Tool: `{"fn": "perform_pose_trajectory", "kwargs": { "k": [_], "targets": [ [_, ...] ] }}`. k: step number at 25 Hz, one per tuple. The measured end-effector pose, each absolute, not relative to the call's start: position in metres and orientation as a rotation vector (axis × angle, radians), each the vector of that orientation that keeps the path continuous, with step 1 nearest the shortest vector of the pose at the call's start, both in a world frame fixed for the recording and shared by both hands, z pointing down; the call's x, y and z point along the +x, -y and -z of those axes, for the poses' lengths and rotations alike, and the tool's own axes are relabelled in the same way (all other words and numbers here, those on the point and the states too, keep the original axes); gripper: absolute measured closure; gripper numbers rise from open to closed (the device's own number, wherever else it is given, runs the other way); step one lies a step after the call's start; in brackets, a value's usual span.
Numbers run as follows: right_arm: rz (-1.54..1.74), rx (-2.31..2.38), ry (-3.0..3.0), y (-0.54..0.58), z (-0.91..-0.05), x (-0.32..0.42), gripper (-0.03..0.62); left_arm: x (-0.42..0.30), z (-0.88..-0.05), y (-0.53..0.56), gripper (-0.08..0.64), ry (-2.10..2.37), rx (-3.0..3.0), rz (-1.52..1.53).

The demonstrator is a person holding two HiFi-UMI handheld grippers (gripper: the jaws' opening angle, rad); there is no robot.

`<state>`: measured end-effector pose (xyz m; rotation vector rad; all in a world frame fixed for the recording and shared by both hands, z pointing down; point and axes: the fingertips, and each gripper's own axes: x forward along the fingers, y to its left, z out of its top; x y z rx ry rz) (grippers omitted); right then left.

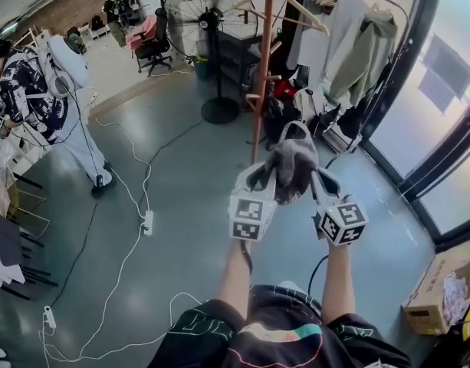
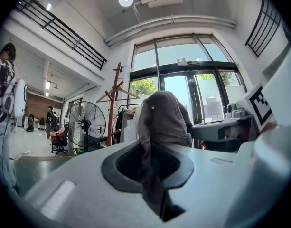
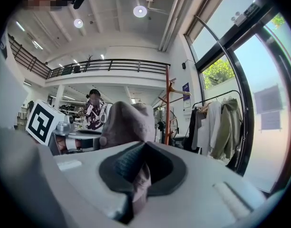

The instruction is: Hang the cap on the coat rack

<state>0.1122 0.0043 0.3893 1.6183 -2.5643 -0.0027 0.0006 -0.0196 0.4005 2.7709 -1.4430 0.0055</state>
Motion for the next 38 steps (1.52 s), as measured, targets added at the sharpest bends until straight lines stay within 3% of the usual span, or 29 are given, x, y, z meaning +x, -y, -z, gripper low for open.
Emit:
{"fn": "perform_pose_trajectory", "kwargs": {
  "k": [25,38],
  "targets": [
    [0.065,1.445,2.670,-0.020,-0.374,0.073,0.584,-0.035,-0.386,0.002,0.509,1.628,2.766,-0.073],
    [0.014,1.392,2.676,0.035,-0.391,0.074,0.584,-0.031,-0.400,0.053,0.509,1.644,2.699,-0.089]
  ]
}}
